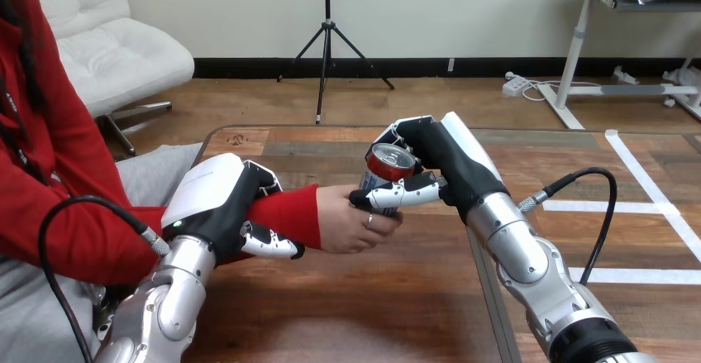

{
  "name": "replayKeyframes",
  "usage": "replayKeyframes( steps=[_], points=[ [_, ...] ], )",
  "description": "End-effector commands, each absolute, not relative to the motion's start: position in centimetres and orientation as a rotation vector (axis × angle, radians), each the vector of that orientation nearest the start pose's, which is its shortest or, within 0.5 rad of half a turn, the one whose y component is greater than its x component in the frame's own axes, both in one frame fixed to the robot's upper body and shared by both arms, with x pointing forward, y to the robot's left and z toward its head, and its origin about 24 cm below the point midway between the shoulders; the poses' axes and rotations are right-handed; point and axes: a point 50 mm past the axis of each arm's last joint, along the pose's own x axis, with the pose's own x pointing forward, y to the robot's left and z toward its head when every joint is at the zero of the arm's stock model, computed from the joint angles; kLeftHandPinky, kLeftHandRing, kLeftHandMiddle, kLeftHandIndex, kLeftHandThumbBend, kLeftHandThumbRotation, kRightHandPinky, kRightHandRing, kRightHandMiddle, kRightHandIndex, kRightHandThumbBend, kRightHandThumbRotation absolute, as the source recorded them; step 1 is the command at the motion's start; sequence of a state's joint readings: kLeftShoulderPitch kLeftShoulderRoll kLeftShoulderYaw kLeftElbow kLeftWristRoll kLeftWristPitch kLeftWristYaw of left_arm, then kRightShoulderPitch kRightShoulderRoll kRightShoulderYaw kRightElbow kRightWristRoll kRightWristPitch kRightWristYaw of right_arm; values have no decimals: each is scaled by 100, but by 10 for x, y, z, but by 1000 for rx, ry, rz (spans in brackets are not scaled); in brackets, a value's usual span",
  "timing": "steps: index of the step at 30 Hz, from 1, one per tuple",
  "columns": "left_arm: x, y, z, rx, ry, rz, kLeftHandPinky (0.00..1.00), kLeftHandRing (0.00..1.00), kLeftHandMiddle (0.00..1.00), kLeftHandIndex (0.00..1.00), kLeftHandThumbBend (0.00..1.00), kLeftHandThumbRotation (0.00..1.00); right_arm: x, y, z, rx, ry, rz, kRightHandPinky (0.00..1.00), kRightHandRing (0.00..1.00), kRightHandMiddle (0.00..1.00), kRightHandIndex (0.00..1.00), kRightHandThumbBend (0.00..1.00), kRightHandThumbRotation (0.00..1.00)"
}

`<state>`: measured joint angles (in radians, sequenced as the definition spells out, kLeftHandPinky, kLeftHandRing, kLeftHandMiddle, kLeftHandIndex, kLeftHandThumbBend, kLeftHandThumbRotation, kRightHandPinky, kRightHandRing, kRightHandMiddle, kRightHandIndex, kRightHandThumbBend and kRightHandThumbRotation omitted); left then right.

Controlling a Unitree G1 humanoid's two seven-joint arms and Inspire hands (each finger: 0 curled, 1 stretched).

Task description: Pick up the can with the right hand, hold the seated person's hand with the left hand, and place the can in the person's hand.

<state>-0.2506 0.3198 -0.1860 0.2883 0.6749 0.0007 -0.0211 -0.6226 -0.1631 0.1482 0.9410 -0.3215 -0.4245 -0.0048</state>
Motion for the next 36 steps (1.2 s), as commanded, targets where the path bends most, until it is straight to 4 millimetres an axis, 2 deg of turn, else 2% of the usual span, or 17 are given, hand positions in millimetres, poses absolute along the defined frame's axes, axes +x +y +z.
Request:
replayKeyframes(
  steps=[1,6,9,15,17,24,25,26,30,36],
  points=[
    [323,122,163,904,-537,-117,24,31,37,37,70,0,373,-79,120,-571,-375,401,36,40,45,46,79,0],
    [321,123,162,931,-540,-119,29,37,43,43,70,3,373,-81,120,-570,-362,406,38,43,47,49,79,2],
    [320,123,162,944,-546,-115,35,42,48,48,71,13,373,-82,120,-565,-360,410,39,45,49,51,79,12],
    [318,123,161,939,-554,-117,42,51,56,55,73,29,372,-85,119,-568,-351,419,41,48,52,54,80,33],
    [317,123,160,937,-558,-119,45,55,59,58,74,34,373,-85,119,-569,-346,422,43,50,54,56,83,47],
    [314,124,158,917,-564,-137,48,60,63,62,77,42,371,-88,118,-570,-340,434,47,55,59,61,86,71],
    [313,124,158,916,-563,-138,49,61,64,63,79,45,371,-89,118,-570,-340,435,49,57,60,63,88,80],
    [313,124,158,915,-562,-140,49,61,65,63,79,47,371,-89,118,-570,-341,435,50,58,61,63,89,83],
    [311,126,155,905,-553,-154,50,62,66,64,81,51,369,-91,117,-560,-339,438,53,61,63,66,91,93],
    [307,128,150,890,-537,-170,53,66,69,66,85,58,367,-94,114,-510,-330,442,57,67,69,74,97,99]
  ],
)
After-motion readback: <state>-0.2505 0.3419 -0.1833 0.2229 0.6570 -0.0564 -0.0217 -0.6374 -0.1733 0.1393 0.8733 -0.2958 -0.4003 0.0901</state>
